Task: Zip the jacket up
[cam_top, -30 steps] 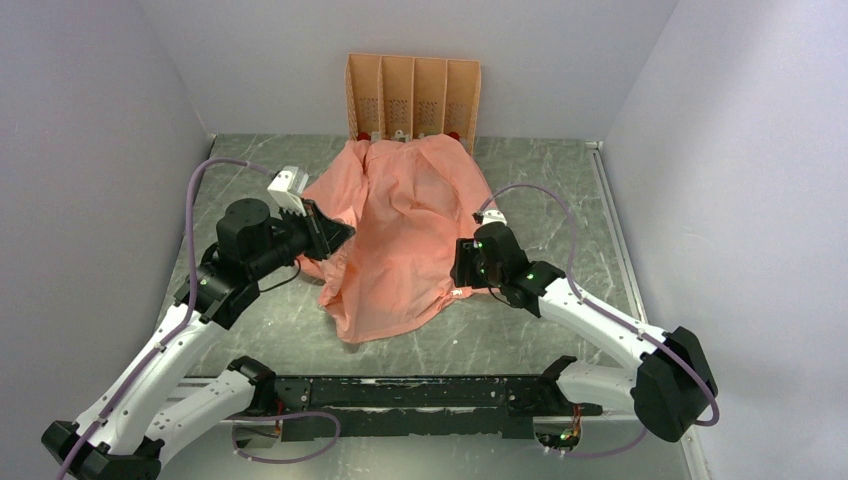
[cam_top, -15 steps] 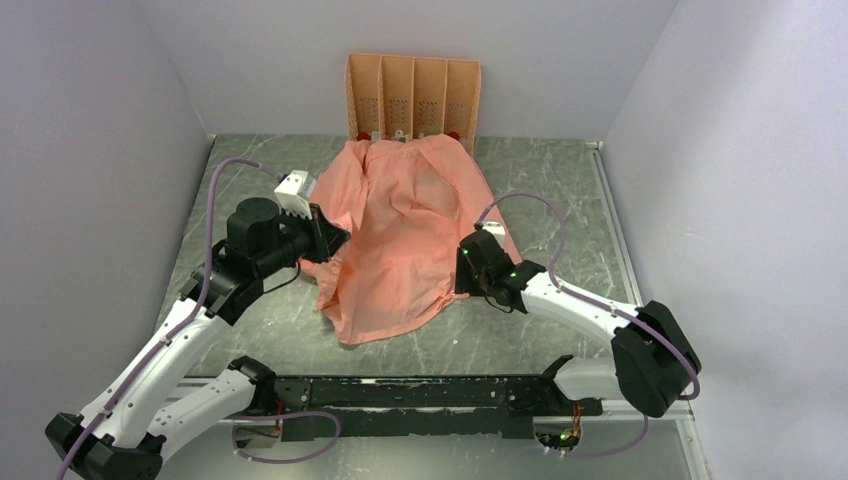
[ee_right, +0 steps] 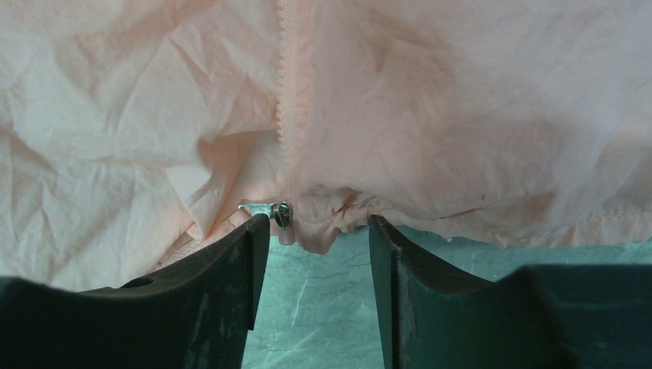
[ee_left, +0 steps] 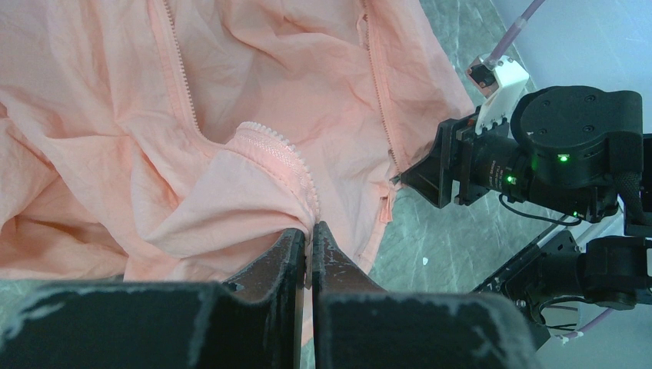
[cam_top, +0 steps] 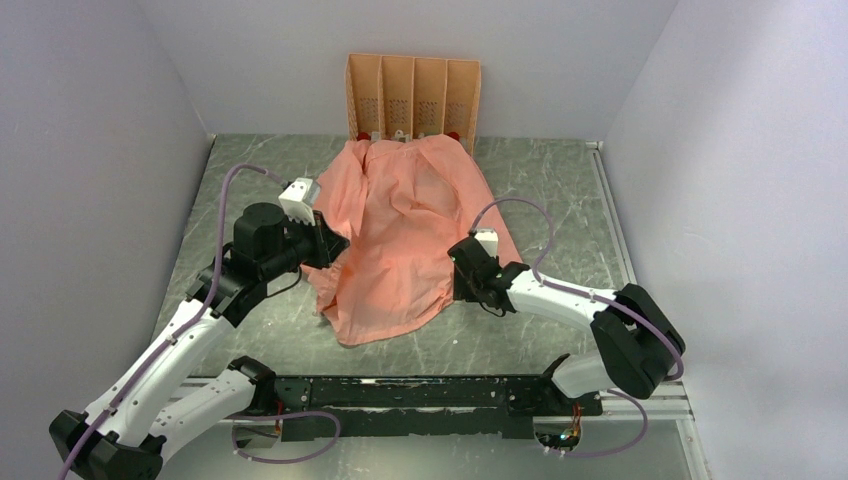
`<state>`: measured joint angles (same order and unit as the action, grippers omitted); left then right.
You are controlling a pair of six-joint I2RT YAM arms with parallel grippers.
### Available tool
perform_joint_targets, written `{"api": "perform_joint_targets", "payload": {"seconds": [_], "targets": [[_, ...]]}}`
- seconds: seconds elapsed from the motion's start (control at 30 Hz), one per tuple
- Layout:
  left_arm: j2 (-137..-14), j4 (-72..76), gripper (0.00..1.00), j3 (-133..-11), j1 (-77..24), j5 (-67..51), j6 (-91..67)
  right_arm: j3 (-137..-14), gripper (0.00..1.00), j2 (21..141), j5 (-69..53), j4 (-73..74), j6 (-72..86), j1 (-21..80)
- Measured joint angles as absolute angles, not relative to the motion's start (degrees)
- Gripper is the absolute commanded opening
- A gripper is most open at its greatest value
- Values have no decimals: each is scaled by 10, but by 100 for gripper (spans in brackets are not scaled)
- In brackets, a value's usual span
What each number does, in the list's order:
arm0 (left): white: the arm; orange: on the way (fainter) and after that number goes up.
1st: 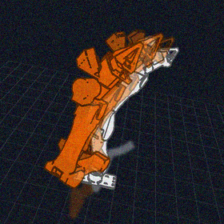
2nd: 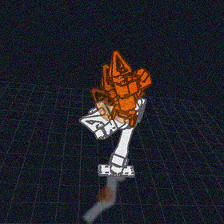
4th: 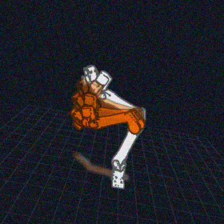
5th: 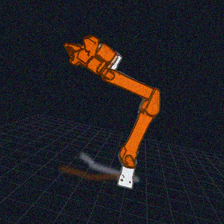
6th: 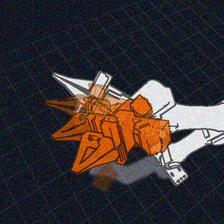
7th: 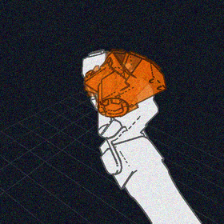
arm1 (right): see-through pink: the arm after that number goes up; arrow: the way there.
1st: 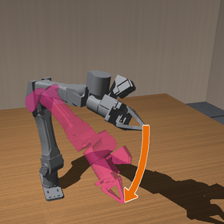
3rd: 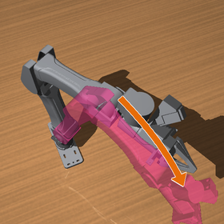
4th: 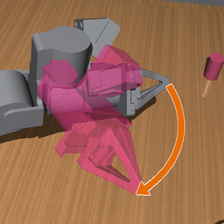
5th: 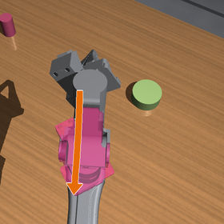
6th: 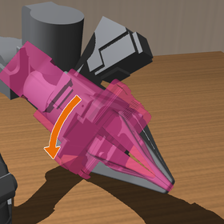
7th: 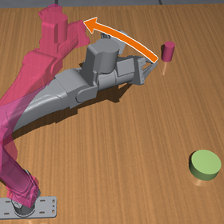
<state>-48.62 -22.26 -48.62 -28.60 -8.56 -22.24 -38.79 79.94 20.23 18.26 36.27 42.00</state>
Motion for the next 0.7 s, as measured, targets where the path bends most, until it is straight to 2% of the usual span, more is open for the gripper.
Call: {"api": "perform_joint_targets", "payload": {"seconds": [0.27,0.7], "targets": [[-483,-222,8,-481,-286,-82,-218,-388,38,809,218,179,373,421],[-483,-222,8,-480,-283,-78,-218,-388,14,808,223,169,378,421]]}}
